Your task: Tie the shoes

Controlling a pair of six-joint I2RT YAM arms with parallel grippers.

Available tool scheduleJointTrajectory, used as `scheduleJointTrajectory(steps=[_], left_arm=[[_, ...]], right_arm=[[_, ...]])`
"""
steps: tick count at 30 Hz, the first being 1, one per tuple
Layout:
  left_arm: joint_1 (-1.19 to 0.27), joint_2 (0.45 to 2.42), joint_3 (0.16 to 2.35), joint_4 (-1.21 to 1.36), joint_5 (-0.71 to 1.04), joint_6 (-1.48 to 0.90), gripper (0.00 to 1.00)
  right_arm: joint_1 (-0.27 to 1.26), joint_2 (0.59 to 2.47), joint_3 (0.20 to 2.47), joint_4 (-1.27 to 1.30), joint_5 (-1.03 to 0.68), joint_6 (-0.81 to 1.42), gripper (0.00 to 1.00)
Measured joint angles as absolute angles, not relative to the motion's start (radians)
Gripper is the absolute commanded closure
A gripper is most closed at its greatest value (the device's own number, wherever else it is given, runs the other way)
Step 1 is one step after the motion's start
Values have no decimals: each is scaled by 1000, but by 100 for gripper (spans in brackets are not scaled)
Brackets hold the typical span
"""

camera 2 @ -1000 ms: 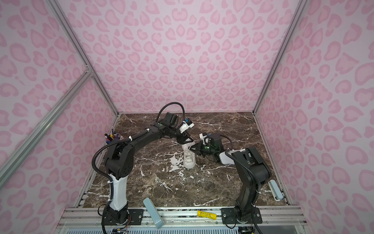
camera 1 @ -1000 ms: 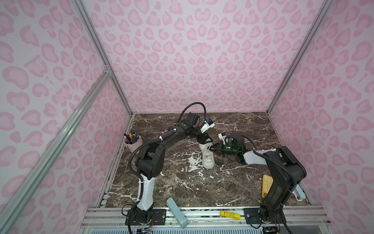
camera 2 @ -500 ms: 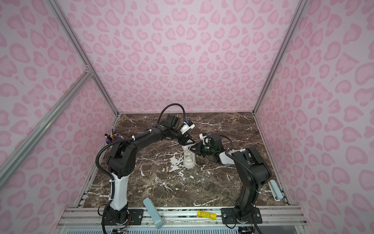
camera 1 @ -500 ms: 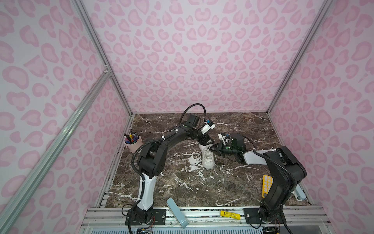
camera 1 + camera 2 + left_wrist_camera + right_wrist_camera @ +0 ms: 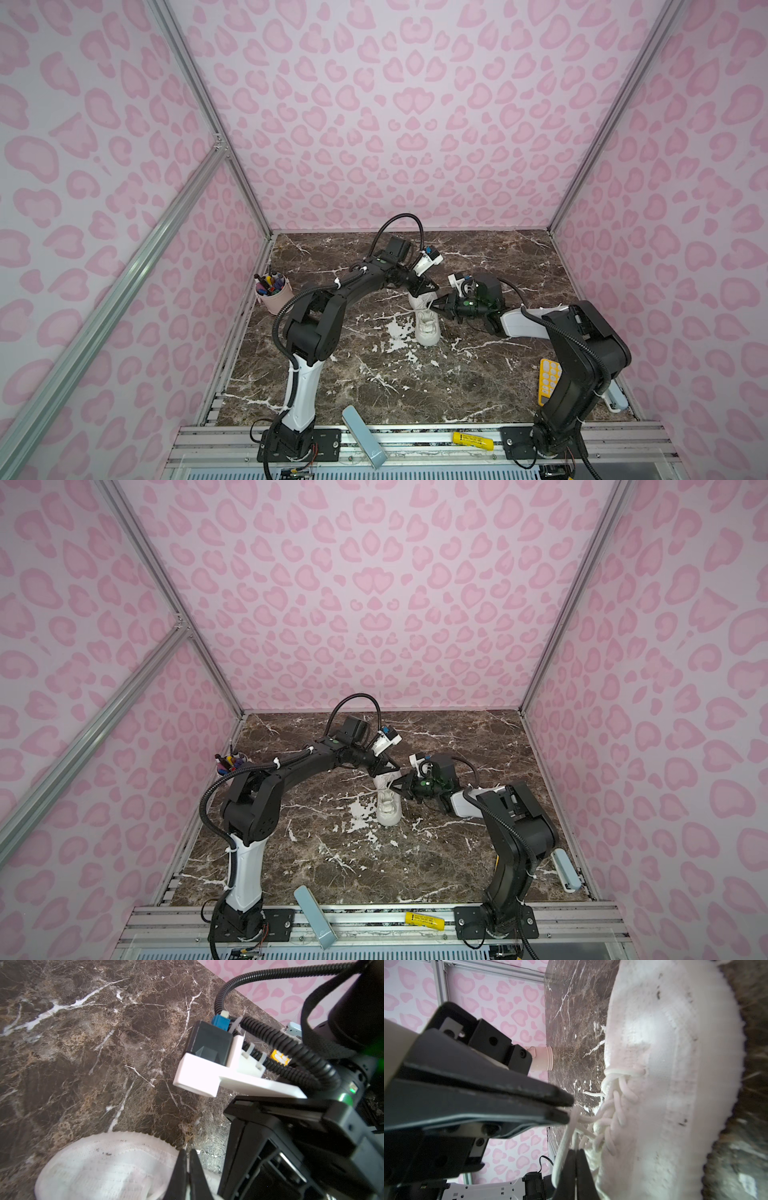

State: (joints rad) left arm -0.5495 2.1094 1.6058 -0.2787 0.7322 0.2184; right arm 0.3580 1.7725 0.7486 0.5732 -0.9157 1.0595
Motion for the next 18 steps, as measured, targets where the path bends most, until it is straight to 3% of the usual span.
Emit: scheduleJointTrajectory(steps=[18], left_arm=[[-520,2083,1569,-262,726,211,97]], right_arm=[[313,1710,704,481,-915,997,100]])
